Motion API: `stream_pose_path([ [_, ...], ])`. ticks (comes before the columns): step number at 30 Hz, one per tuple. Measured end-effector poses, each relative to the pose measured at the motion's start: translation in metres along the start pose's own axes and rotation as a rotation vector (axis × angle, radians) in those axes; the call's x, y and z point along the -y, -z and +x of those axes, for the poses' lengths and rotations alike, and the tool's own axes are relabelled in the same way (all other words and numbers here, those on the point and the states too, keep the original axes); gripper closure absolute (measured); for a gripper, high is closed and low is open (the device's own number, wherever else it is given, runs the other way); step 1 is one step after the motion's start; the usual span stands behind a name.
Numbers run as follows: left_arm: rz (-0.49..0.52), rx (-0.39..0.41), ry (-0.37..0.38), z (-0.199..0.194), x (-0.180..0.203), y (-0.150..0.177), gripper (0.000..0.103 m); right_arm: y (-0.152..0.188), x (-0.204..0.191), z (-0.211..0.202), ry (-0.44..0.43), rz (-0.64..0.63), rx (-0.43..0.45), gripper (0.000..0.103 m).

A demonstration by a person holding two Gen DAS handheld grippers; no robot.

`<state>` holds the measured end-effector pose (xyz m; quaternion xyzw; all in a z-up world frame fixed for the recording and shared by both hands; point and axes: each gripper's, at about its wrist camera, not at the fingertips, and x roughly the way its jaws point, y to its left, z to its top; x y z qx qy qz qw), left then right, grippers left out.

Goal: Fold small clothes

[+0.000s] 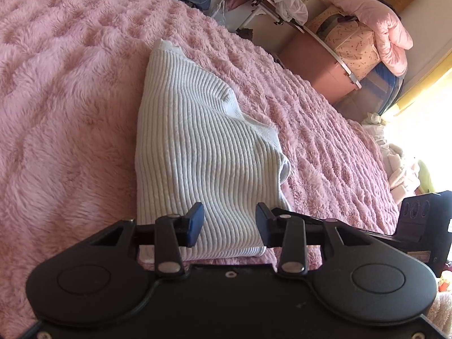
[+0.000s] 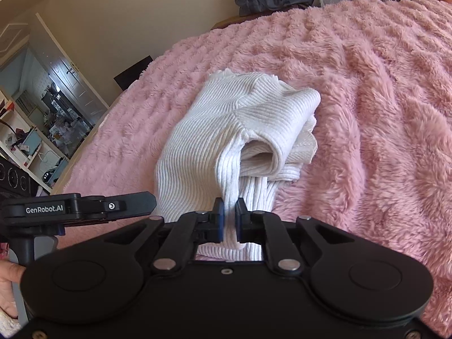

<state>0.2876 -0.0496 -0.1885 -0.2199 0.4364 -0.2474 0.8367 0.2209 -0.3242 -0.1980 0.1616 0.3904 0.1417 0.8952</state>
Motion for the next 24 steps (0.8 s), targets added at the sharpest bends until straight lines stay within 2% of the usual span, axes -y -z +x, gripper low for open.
stream_pose_path([
  [4,-0.032,-0.055,-0.021,0.022,-0.009,0.010,0.062,0.011,0.013,0.027,0.015,0.066,-0.051,0.095],
  [9,-0.029,-0.048,-0.018,0.029,-0.014,0.018,0.062,0.019,0.018,0.032,0.011,0.108,-0.042,0.095],
  [14,0.000,-0.035,-0.029,0.027,-0.009,0.017,0.062,0.014,0.016,0.021,-0.018,0.099,-0.041,0.093],
  [18,0.048,0.015,-0.009,0.012,0.003,0.007,0.062,-0.003,-0.003,0.002,-0.041,0.019,0.011,0.092],
  [21,0.062,0.048,-0.005,0.006,0.008,-0.006,0.062,-0.019,-0.021,-0.006,-0.024,-0.034,0.062,0.089],
  [23,0.053,0.058,-0.001,0.007,0.008,-0.015,0.062,-0.030,-0.028,-0.008,-0.014,-0.034,0.066,0.089],
  [24,0.057,0.067,-0.007,0.008,0.008,-0.020,0.062,-0.036,-0.031,-0.011,-0.020,-0.022,0.096,0.089],
])
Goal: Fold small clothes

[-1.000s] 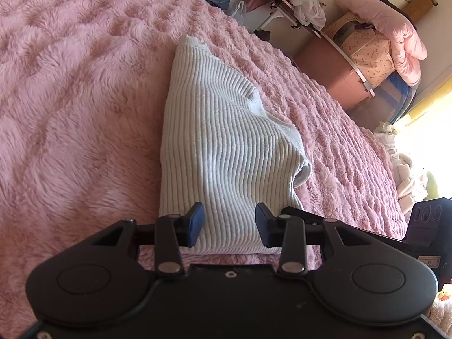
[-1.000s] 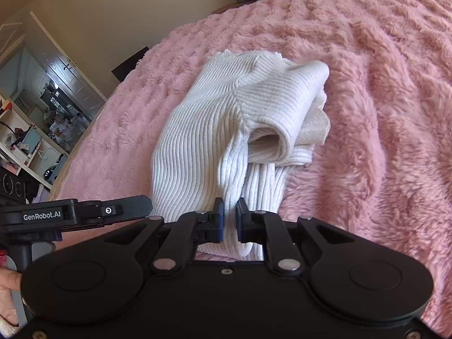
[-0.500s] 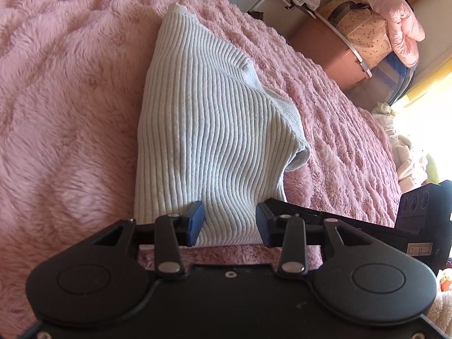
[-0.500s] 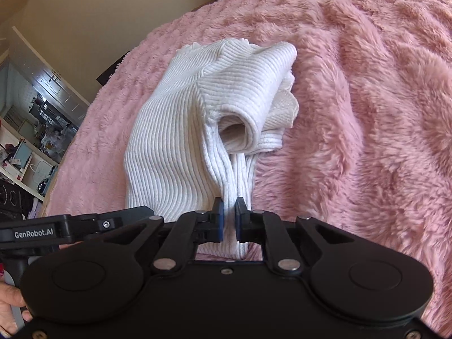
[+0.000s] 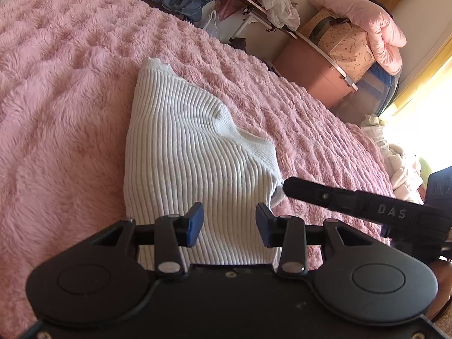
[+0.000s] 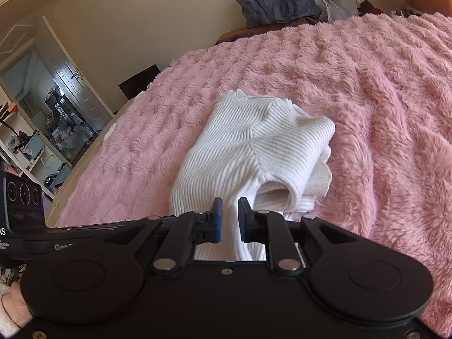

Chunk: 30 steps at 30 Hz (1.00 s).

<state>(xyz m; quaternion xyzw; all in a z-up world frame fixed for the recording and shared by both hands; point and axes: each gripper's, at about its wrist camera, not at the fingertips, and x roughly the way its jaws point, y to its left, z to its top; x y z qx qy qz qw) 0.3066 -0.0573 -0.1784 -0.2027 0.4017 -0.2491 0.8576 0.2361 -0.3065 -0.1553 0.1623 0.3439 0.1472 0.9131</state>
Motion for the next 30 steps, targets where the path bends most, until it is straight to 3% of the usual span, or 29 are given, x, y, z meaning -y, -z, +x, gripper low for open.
stream_pose_path([
  [3,-0.014,0.007,-0.011,0.008,-0.003,-0.010,0.062,-0.014,-0.005,0.005,0.003,-0.003,0.041,0.089],
  [7,-0.030,-0.027,-0.011,0.026,-0.005,-0.015,0.062,-0.019,-0.006,0.029,0.033,-0.058,0.008,0.089],
  [12,-0.040,-0.081,0.017,0.048,-0.004,0.003,0.062,-0.009,0.011,0.050,0.174,-0.109,-0.062,0.091],
  [17,0.036,-0.110,0.009,0.065,0.005,0.024,0.061,0.001,0.041,0.052,0.172,-0.034,-0.078,0.095],
  [21,0.033,-0.114,0.010,0.065,0.007,0.018,0.061,0.003,0.045,0.050,0.164,-0.027,-0.078,0.096],
  [26,0.118,-0.014,-0.006,0.039,0.015,-0.011,0.061,-0.016,0.029,0.036,0.119,-0.029,-0.007,0.095],
  [30,0.073,0.048,-0.055,0.037,-0.001,-0.048,0.060,-0.045,0.021,0.042,0.108,-0.058,0.069,0.091],
])
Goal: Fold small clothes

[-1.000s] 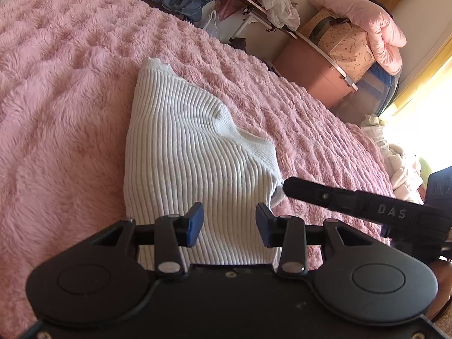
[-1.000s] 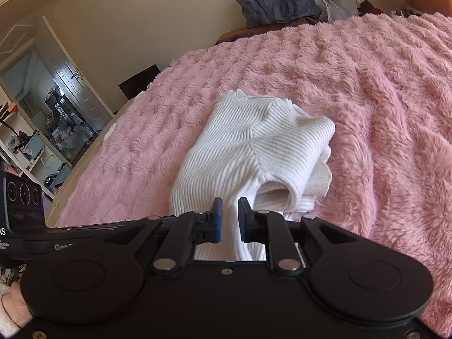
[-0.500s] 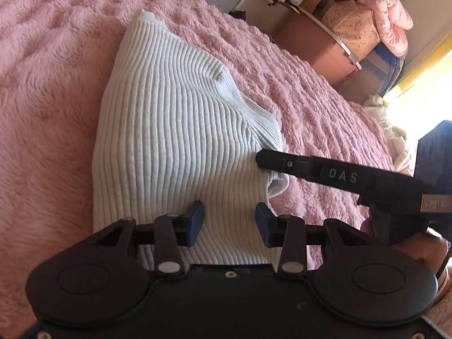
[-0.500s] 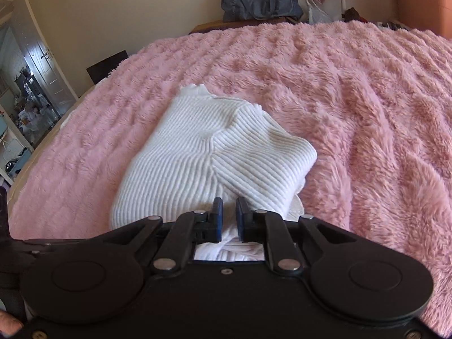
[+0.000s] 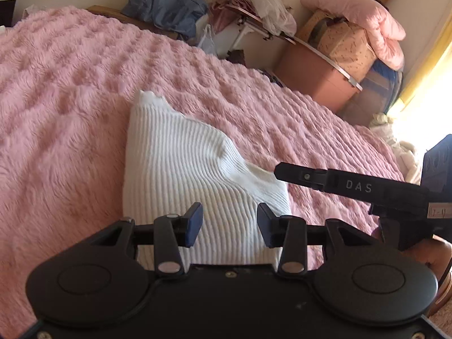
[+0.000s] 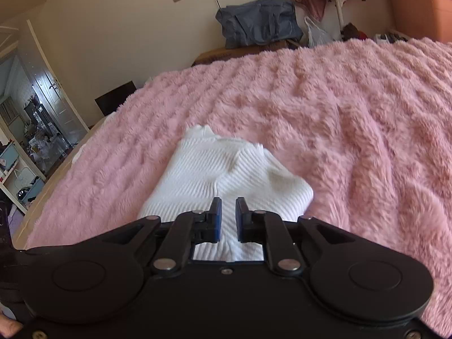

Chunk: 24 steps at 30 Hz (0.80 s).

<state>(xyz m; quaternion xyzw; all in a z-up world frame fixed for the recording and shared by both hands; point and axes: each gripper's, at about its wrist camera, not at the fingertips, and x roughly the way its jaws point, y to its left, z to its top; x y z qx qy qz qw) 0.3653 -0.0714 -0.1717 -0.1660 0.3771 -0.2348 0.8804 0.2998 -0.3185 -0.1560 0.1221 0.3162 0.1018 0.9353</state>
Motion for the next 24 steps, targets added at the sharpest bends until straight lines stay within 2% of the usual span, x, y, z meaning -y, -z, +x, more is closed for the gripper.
stream_pose_path([
  [4,-0.055,-0.022,-0.026,0.018,-0.018,-0.015,0.060,-0.016,0.005,0.030,-0.080,0.032,-0.011,0.091],
  [8,-0.037,-0.028,-0.023,0.028,-0.017,-0.011,0.060,-0.019,0.004,0.060,-0.132,0.014,-0.056,0.091],
  [10,-0.030,-0.029,-0.029,0.033,-0.015,-0.008,0.060,-0.017,0.001,0.073,-0.097,-0.028,-0.089,0.091],
  [12,-0.035,-0.032,-0.024,0.037,-0.016,-0.005,0.059,-0.011,0.000,0.085,-0.003,-0.095,-0.111,0.091],
  [14,-0.045,-0.033,-0.015,0.041,-0.018,-0.003,0.059,-0.008,0.007,0.091,0.048,-0.106,-0.127,0.091],
  [20,-0.034,-0.040,-0.025,0.043,-0.013,-0.006,0.059,-0.008,0.022,0.085,0.034,-0.032,-0.122,0.091],
  [23,-0.019,-0.034,-0.023,0.033,-0.011,-0.009,0.059,-0.011,0.024,0.060,-0.058,0.038,-0.081,0.086],
  [24,-0.010,-0.034,-0.022,0.029,-0.010,-0.010,0.058,-0.011,0.026,0.049,-0.106,0.068,-0.066,0.081],
])
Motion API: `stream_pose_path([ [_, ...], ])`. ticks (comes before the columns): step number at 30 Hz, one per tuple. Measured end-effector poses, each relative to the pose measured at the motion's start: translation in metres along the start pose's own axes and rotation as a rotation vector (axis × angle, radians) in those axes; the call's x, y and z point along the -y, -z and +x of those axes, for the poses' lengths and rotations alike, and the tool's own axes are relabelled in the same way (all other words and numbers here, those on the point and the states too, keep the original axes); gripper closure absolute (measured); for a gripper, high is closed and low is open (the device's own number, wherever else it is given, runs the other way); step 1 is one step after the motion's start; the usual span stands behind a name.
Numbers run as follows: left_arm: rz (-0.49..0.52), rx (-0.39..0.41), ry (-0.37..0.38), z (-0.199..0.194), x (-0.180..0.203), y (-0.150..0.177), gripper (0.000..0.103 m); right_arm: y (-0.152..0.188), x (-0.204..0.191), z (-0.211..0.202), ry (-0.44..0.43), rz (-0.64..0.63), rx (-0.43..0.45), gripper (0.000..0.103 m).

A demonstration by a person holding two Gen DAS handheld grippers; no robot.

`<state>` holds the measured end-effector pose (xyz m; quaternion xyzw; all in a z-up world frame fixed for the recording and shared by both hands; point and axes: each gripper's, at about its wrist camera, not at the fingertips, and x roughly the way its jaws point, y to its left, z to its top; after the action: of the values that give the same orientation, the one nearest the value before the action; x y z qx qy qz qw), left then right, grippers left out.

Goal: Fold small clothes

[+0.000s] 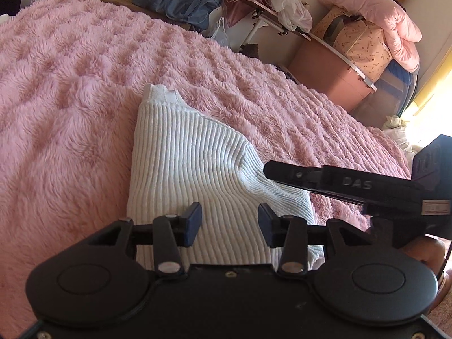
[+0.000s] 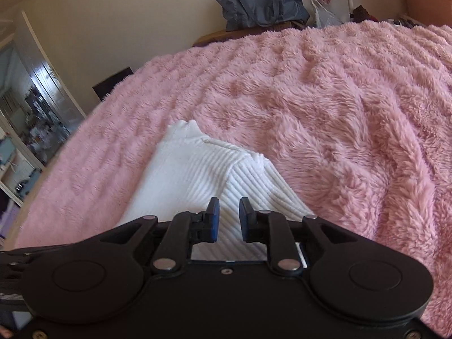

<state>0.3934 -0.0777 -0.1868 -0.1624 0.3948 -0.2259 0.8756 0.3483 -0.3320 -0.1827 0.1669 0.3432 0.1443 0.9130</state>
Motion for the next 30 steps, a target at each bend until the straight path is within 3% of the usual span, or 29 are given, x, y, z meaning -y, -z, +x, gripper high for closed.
stream_pose_path([
  [2,0.027,0.011,-0.002,-0.013,-0.001,0.000,0.058,0.001,0.004,-0.022,-0.068,0.030,0.020,0.055],
  [3,0.034,0.015,0.002,-0.021,-0.004,0.000,0.058,0.002,0.008,-0.034,-0.105,0.036,0.036,0.036],
  [4,0.035,0.019,0.012,-0.027,-0.007,0.000,0.058,0.004,0.012,-0.045,-0.133,0.038,0.046,0.032],
  [7,0.002,0.043,0.071,-0.048,-0.028,0.001,0.056,0.008,0.032,-0.068,-0.200,0.073,0.026,0.031],
  [10,-0.113,0.032,0.184,-0.059,-0.064,0.004,0.054,0.016,0.058,-0.074,-0.226,0.145,-0.015,0.031],
  [19,-0.400,-0.048,0.368,-0.042,-0.148,0.021,0.052,0.044,0.102,-0.049,-0.290,0.309,-0.107,0.031],
  [24,-0.433,-0.106,0.386,-0.018,-0.159,0.027,0.051,0.054,0.108,-0.025,-0.324,0.347,-0.171,0.031],
  [30,-0.459,-0.179,0.477,0.014,-0.162,0.032,0.046,0.060,0.110,-0.003,-0.399,0.392,-0.204,0.030],
])
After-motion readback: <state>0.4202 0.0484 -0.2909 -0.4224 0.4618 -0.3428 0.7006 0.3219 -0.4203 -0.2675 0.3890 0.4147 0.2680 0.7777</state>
